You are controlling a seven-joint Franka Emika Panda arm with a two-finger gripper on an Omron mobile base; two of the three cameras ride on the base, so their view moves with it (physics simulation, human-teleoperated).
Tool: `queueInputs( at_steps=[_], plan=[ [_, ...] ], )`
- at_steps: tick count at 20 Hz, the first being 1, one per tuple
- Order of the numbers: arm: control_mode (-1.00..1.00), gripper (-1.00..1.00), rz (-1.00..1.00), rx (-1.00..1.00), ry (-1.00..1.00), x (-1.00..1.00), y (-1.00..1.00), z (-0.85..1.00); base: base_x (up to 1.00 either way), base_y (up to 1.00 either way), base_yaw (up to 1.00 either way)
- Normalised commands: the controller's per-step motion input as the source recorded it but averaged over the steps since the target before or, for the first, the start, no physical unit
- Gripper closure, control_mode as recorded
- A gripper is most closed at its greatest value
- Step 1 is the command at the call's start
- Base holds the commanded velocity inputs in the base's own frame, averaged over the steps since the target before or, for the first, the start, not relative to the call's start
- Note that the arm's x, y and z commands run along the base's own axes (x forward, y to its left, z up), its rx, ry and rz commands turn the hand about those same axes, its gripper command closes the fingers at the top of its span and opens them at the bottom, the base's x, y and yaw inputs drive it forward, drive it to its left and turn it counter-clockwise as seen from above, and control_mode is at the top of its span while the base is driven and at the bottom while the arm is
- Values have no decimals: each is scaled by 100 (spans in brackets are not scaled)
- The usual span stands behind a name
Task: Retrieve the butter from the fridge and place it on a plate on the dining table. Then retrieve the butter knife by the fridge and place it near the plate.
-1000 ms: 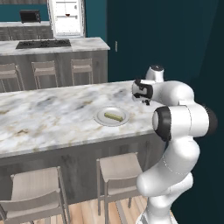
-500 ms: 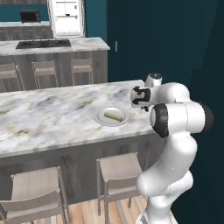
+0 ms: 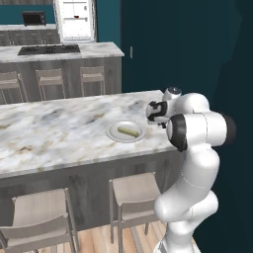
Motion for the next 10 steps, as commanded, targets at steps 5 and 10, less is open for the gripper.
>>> queueInputs(
  at_steps=[5,10],
  plan=[
    [-100,100,2,0,0,16,0,-14,0,0,0],
    [-100,100,2,0,0,23,-4,-19,0,0,0]
  ],
)
